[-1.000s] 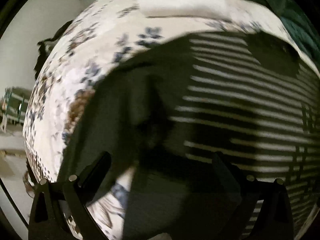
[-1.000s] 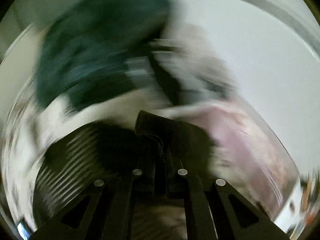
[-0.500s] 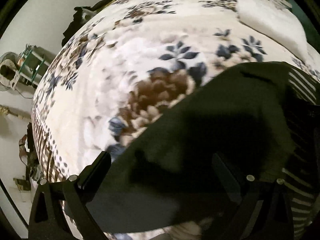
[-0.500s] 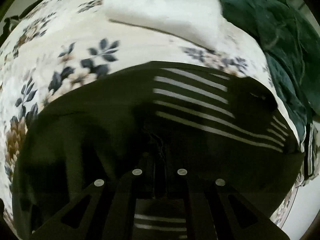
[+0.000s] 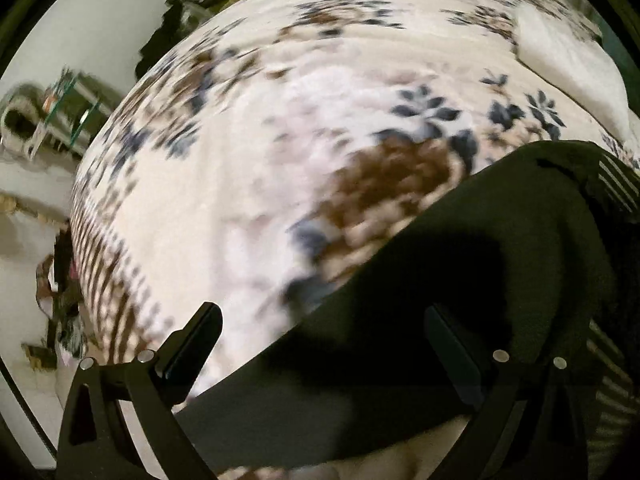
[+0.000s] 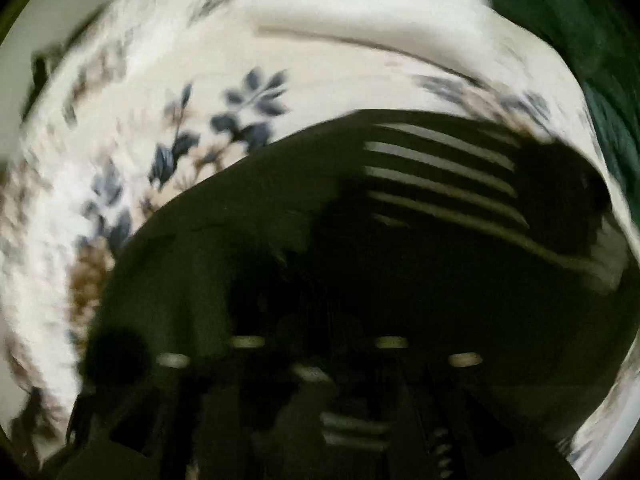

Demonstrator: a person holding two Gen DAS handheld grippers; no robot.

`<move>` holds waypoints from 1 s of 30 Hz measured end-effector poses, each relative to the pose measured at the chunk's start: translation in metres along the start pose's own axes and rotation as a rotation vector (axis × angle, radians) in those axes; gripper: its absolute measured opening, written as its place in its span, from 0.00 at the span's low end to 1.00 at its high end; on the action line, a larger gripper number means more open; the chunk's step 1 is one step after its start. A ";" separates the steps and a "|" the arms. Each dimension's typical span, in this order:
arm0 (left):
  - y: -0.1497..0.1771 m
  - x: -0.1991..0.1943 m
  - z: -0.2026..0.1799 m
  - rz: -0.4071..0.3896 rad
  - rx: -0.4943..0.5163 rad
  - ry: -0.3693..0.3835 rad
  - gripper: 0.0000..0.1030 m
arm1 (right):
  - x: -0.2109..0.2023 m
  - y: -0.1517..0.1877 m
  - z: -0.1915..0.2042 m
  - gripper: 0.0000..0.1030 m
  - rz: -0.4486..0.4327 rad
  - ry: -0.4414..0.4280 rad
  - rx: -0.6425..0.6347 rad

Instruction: Fold small clothes

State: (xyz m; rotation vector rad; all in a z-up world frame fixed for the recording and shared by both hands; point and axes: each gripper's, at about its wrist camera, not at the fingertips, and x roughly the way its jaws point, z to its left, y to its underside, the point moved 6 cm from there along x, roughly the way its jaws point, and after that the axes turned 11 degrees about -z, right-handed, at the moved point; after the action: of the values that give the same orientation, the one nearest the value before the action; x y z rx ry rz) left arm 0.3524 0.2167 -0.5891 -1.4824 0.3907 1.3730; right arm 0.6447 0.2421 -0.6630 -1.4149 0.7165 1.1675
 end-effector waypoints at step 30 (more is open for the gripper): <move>0.003 0.033 0.187 0.036 -0.495 0.156 0.07 | -0.079 0.246 -0.197 0.65 0.195 0.100 0.350</move>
State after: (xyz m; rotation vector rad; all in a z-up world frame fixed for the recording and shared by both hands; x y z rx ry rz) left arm 0.2589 0.3816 -0.5848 -2.0025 0.1787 1.4520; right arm 0.4457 -0.0123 -0.6988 -1.1321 1.0930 1.0610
